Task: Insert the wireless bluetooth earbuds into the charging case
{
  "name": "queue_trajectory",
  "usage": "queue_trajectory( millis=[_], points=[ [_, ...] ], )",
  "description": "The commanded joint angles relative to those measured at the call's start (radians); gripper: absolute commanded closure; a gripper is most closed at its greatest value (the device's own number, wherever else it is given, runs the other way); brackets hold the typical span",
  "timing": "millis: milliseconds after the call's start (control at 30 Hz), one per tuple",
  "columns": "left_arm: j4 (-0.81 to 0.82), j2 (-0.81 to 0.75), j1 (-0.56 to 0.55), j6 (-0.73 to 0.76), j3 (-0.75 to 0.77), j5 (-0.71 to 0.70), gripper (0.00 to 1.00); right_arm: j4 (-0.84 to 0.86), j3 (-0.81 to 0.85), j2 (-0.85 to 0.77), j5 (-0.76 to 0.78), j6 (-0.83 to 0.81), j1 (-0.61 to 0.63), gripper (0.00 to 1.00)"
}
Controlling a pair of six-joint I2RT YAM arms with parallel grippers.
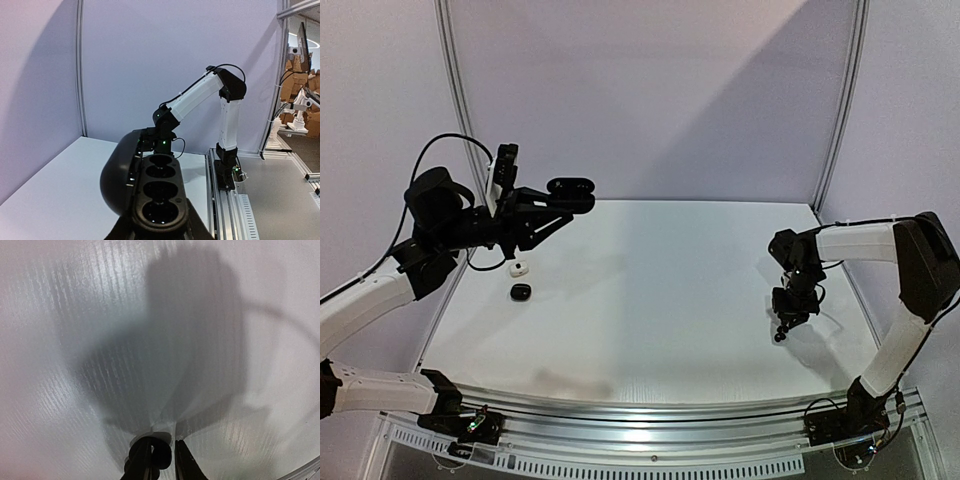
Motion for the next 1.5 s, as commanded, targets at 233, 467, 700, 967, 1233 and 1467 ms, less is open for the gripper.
queue_trajectory(
  millis=[233,467,700,967,1233,1467],
  points=[
    [0.015,0.000,0.013,-0.002,-0.008,-0.003,1.00,-0.006,-0.053,0.035,-0.095,0.012,0.001,0.94],
    [0.016,-0.001,0.014,-0.003,-0.010,-0.004,1.00,-0.022,-0.040,0.010,-0.087,0.014,0.001,0.94],
    [0.021,-0.002,0.014,-0.007,-0.012,-0.005,1.00,-0.023,-0.050,-0.005,-0.115,0.020,0.001,0.86],
    [0.019,-0.001,0.014,-0.006,-0.013,-0.004,1.00,0.018,-0.117,0.004,-0.143,0.026,0.001,0.88],
    [0.018,0.004,0.014,-0.008,-0.008,0.000,1.00,0.058,-0.148,0.009,-0.137,0.040,0.001,0.93],
    [0.017,0.004,0.014,-0.006,-0.007,0.001,1.00,0.060,-0.104,-0.052,-0.077,0.034,0.004,1.00]
  ],
)
